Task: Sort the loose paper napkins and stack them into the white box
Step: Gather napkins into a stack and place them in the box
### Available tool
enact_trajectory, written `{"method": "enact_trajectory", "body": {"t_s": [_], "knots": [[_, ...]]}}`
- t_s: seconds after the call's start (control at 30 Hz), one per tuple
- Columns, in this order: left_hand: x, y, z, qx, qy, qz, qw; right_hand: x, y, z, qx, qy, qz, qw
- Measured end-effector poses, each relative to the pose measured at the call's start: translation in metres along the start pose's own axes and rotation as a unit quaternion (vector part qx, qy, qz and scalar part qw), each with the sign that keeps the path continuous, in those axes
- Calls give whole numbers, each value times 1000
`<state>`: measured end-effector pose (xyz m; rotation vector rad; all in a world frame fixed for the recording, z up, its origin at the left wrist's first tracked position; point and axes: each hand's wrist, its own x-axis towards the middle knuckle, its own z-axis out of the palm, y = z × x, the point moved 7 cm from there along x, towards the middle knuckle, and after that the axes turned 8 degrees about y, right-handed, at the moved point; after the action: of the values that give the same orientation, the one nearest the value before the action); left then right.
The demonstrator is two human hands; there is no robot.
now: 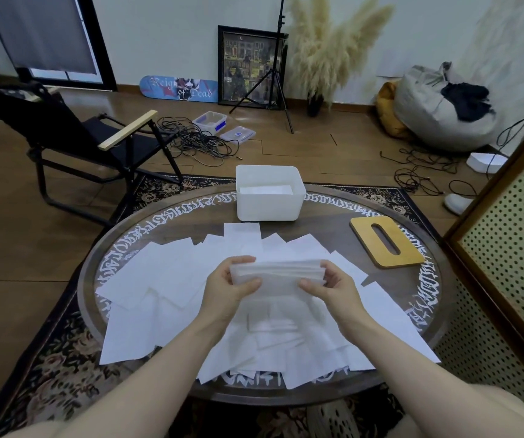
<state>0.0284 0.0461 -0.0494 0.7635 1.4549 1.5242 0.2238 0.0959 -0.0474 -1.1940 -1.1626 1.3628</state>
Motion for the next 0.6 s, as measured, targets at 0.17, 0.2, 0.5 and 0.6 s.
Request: {"method": "enact_trajectory", "body": {"t_s": [0.17,0.2,0.5,0.6], "knots": [[1,-12,-1,50,-12,-12,999,1,11,-4,-57,0,11,998],[1,-12,0,57,-14,-8,998,1,12,-3,-62,2,10,998],[1,-3,10,25,-37,-1,999,0,5,4,-32,-8,-1,999],[-3,-8,14,66,-59,-6,996,1,10,4,-47,-11,7,999]]}}
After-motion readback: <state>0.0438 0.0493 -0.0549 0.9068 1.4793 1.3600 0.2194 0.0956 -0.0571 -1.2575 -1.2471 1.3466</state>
